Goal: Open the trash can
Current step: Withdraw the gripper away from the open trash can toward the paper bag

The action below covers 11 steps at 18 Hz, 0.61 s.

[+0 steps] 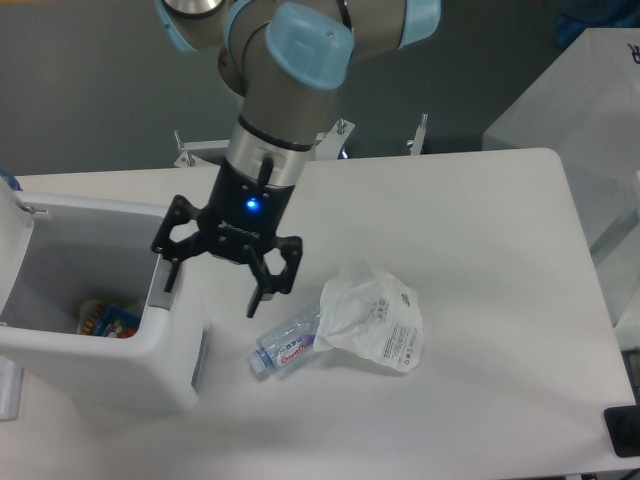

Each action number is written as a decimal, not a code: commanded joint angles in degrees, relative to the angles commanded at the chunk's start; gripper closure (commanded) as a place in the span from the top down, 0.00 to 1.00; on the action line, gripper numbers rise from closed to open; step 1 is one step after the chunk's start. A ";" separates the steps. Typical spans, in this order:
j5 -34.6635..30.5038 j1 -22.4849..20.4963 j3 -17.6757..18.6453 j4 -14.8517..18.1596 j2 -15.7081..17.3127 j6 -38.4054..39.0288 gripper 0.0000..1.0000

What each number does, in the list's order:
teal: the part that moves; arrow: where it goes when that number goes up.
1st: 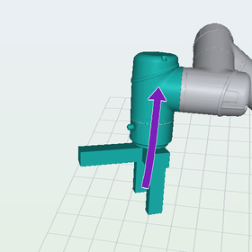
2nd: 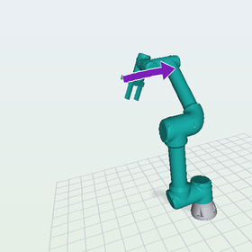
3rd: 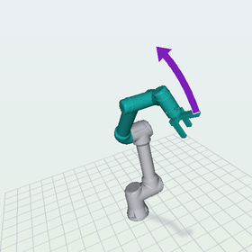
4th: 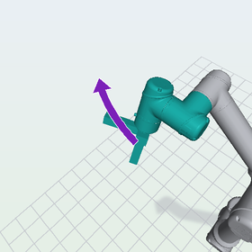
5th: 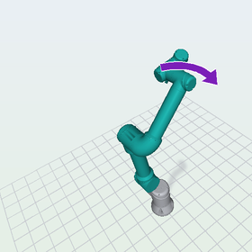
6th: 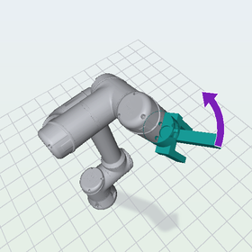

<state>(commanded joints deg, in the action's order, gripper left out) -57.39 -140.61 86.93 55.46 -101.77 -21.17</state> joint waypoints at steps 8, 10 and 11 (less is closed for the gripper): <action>-4.91 -11.43 -8.08 -0.09 -12.56 -15.73 1.00; -9.03 -12.75 -10.01 0.00 -14.67 -19.15 1.00; -11.14 -13.19 -10.63 -0.09 -15.64 -21.35 1.00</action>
<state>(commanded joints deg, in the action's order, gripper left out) -68.53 -153.80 76.30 55.37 -117.41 -42.52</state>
